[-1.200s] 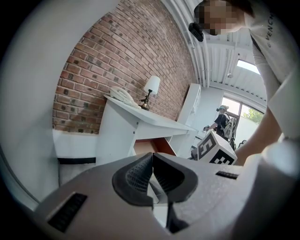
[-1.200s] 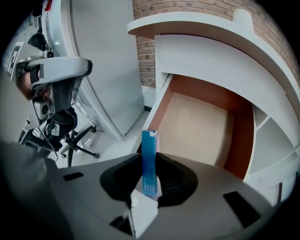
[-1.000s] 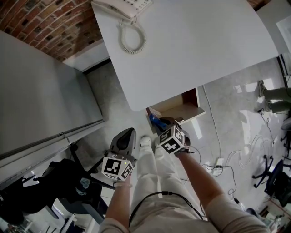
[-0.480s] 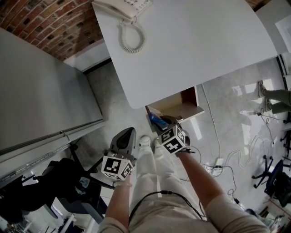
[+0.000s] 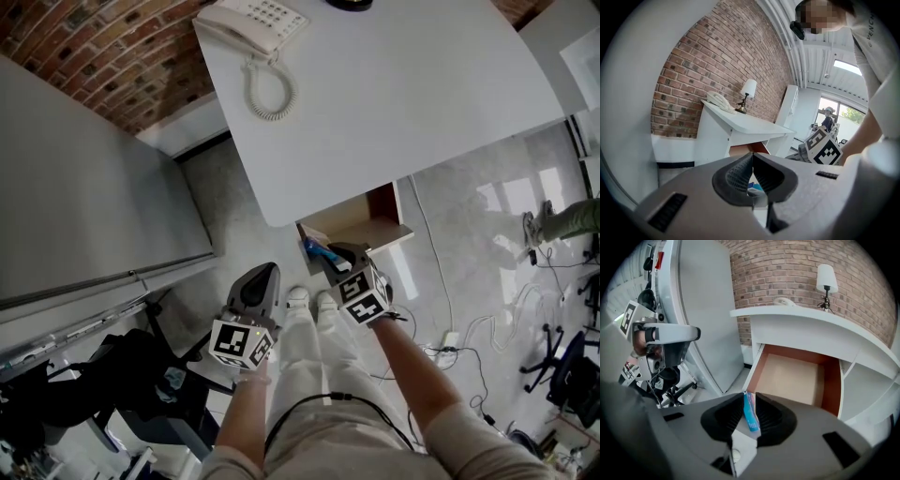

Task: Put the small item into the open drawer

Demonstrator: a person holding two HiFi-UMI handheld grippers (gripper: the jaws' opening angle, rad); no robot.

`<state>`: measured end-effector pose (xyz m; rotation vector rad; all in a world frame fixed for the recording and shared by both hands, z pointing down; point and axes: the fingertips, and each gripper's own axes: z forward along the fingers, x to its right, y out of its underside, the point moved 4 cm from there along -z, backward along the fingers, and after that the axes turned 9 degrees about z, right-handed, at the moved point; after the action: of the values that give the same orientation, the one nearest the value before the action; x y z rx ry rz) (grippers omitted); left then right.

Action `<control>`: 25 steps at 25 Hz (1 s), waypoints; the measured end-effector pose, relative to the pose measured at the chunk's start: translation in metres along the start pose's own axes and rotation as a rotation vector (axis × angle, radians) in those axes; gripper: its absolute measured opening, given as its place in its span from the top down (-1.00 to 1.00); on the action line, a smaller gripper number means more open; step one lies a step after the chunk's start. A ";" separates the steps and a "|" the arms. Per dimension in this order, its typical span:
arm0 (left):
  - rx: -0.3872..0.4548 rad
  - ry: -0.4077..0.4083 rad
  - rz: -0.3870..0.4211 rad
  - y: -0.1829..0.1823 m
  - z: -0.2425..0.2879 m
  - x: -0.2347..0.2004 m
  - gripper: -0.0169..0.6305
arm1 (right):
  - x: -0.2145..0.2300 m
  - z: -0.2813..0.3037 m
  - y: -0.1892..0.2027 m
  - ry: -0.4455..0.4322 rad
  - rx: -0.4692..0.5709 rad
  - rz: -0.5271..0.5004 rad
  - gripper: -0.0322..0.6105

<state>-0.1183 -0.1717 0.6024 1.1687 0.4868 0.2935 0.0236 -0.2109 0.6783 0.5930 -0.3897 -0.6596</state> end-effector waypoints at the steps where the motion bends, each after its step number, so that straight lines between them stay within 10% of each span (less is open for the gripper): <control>1: 0.004 -0.001 0.004 -0.003 0.000 0.001 0.93 | 0.001 -0.005 -0.003 0.004 0.016 -0.003 0.68; 25: 0.068 -0.038 0.091 -0.070 -0.026 0.010 0.93 | 0.022 -0.113 -0.066 0.024 0.324 0.077 0.89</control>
<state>-0.1256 -0.1718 0.5275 1.2625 0.4131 0.3347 0.0677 -0.2238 0.5538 0.8884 -0.4994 -0.5185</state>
